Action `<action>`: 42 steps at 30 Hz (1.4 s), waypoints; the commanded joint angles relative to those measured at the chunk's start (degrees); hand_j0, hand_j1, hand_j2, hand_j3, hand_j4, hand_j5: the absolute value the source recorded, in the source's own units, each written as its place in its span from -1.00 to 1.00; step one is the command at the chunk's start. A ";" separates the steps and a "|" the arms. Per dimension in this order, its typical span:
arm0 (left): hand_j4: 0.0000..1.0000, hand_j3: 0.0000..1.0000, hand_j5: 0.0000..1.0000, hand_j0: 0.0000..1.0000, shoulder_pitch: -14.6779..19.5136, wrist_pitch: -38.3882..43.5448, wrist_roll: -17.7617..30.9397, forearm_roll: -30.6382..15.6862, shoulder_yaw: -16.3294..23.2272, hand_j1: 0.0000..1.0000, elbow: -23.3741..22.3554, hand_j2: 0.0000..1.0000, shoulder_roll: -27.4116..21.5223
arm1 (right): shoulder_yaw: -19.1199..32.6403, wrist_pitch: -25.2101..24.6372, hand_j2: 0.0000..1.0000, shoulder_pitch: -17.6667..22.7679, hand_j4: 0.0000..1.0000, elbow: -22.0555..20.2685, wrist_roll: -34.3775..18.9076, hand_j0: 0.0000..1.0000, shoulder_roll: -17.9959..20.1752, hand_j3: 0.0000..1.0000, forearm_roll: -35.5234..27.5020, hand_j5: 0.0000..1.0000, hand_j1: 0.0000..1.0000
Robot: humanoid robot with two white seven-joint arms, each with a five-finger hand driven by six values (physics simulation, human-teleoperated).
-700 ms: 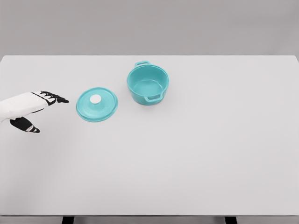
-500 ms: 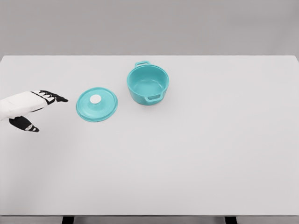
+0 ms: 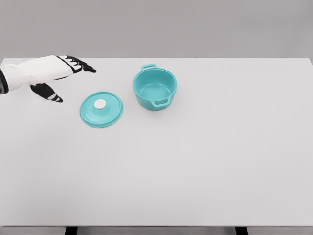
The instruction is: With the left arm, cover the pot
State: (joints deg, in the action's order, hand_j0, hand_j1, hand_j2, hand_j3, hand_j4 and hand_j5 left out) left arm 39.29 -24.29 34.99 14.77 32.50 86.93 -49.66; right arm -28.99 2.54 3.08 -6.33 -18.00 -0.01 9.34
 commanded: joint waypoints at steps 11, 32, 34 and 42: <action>1.00 1.00 1.00 1.00 5.27 -0.85 0.01 -4.31 12.67 1.00 -7.47 1.00 -1.23 | -0.02 0.01 1.00 0.00 1.00 0.00 -0.01 1.00 0.01 1.00 -0.02 1.00 1.00; 1.00 1.00 1.00 1.00 12.75 -0.85 0.01 5.79 19.26 1.00 -13.54 1.00 8.43 | -0.02 0.01 1.00 0.00 1.00 0.00 0.07 1.00 0.01 1.00 -0.02 1.00 1.00; 1.00 1.00 1.00 1.00 12.92 -0.85 0.01 5.79 20.14 1.00 -13.54 1.00 8.79 | -0.02 0.01 1.00 0.00 1.00 0.00 -0.01 1.00 0.01 1.00 -0.02 1.00 1.00; 0.71 0.71 0.71 0.71 12.92 -0.67 0.01 5.88 21.81 0.71 -13.80 0.71 9.23 | -0.02 0.01 1.00 0.00 1.00 0.00 0.07 1.00 0.01 1.00 -0.02 1.00 1.00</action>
State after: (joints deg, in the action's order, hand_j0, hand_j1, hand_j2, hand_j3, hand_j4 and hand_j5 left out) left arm 52.21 -25.11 35.02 20.79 53.74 73.23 -40.55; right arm -28.99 2.54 3.08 -6.33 -17.93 -0.01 9.34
